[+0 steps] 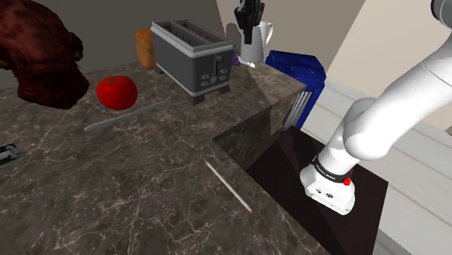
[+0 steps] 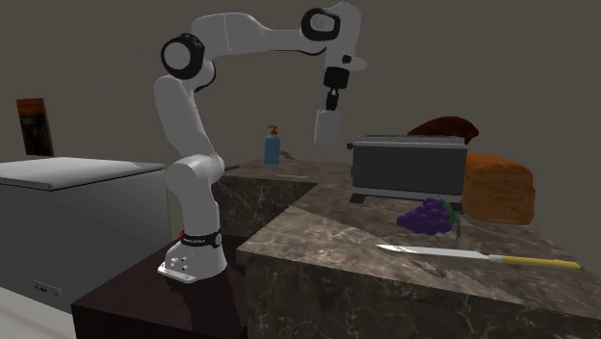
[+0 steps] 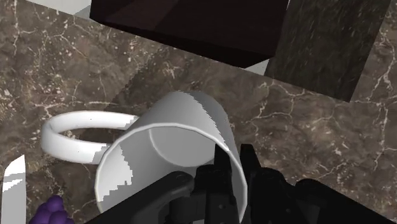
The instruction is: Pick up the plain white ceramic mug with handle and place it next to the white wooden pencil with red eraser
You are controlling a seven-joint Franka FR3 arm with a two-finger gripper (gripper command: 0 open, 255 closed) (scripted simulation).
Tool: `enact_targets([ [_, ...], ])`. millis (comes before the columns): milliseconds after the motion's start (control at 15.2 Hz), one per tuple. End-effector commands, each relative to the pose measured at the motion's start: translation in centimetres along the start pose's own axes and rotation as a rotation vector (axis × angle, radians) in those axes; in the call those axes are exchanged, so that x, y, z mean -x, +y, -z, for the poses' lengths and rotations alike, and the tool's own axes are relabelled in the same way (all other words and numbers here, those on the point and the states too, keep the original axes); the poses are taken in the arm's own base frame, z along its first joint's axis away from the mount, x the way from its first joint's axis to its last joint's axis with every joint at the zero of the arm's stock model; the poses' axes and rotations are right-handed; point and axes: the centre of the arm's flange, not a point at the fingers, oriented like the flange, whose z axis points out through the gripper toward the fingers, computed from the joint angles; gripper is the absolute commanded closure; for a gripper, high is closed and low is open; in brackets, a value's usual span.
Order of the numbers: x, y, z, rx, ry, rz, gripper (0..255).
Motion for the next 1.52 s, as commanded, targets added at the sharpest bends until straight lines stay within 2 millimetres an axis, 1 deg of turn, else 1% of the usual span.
enact_targets([
  [0, 1.6, -2.1, -0.2, 0.001, 0.000, -0.002, 255],
  [1452, 17.0, -26.7, -2.2, 0.001, 0.000, -0.002, 255],
])
